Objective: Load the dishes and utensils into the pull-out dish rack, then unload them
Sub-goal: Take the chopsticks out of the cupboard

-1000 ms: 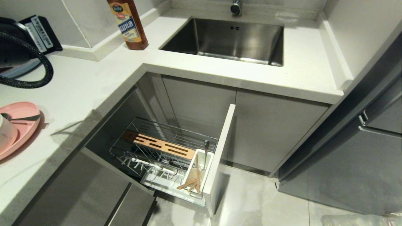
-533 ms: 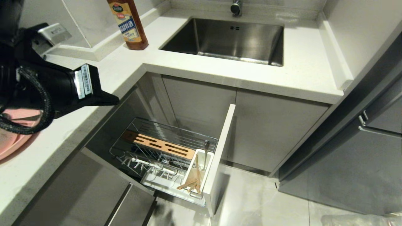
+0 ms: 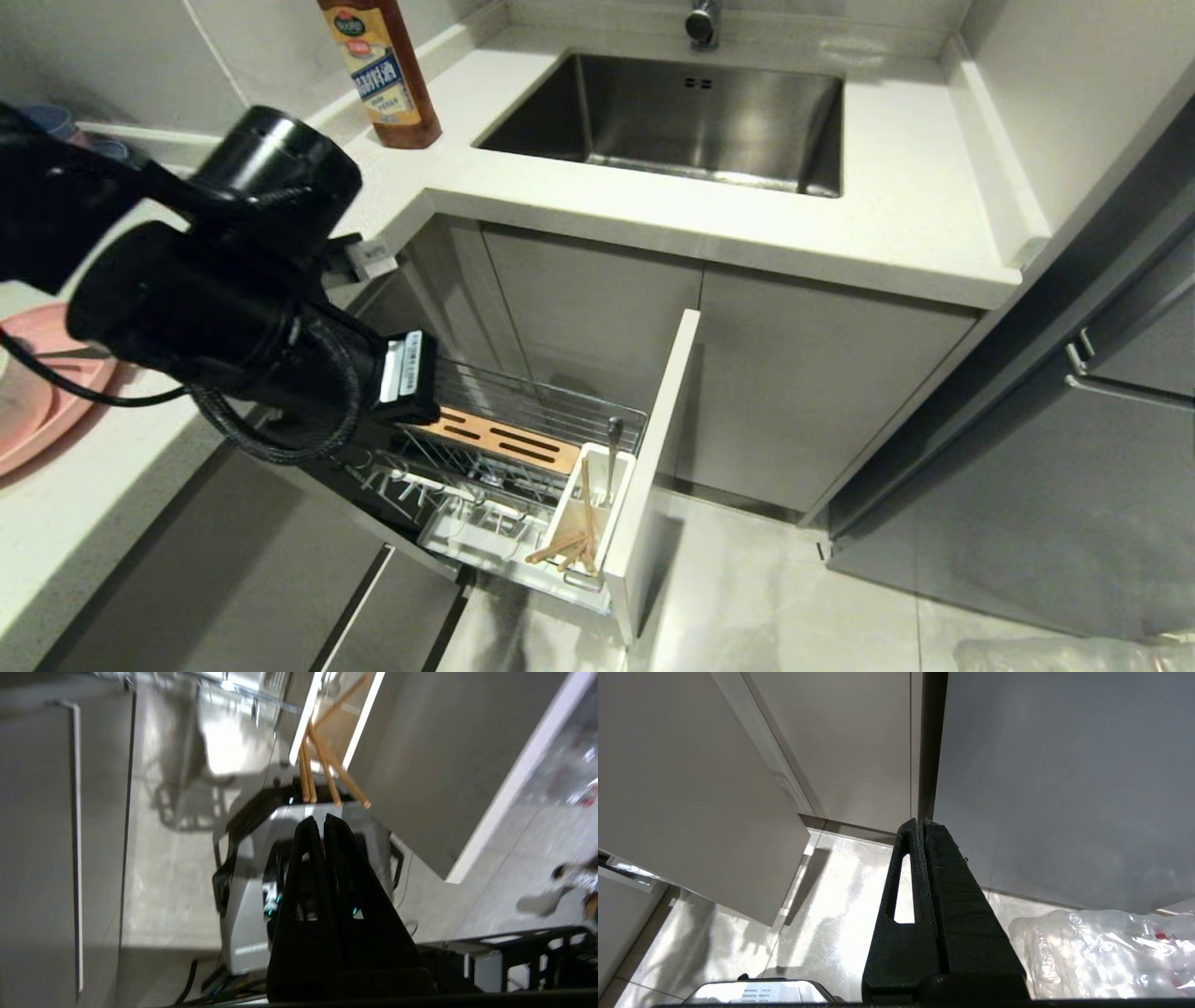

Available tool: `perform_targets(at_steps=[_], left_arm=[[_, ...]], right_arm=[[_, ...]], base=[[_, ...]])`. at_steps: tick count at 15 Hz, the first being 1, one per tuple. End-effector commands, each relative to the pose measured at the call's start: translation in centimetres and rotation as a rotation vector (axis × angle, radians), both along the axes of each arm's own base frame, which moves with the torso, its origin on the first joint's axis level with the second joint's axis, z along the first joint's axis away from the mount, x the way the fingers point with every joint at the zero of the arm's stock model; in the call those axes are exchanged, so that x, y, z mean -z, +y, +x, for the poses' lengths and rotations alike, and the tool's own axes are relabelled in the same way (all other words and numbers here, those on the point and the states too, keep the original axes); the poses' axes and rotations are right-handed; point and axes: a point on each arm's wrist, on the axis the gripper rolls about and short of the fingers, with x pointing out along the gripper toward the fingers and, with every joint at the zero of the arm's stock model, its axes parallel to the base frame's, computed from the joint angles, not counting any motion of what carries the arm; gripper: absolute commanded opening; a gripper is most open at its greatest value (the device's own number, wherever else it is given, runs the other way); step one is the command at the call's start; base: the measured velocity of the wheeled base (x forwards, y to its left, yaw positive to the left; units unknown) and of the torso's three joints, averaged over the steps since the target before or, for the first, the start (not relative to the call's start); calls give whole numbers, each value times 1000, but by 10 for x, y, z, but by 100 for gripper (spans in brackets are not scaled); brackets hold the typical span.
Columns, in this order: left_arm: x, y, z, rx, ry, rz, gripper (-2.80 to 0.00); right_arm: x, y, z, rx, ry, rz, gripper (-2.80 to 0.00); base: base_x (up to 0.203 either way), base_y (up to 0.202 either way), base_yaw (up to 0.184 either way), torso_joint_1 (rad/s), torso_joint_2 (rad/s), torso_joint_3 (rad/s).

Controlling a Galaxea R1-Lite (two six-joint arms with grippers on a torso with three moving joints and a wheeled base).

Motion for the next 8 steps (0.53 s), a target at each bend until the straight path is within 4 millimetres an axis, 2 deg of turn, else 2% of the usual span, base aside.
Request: perform_targets(at_steps=[1, 5, 8], left_arm=[[28, -15, 18, 14, 98, 48, -280], [63, -36, 36, 79, 231, 33, -280], [78, -46, 51, 76, 252, -45, -280]], right_arm=[[1, 0, 0, 0, 2, 0, -280], [1, 0, 0, 0, 3, 0, -280], [0, 0, 0, 0, 1, 0, -280]], base=[[0, 0, 0, 0, 0, 0], [0, 0, 0, 0, 0, 0], [0, 0, 0, 0, 0, 0]])
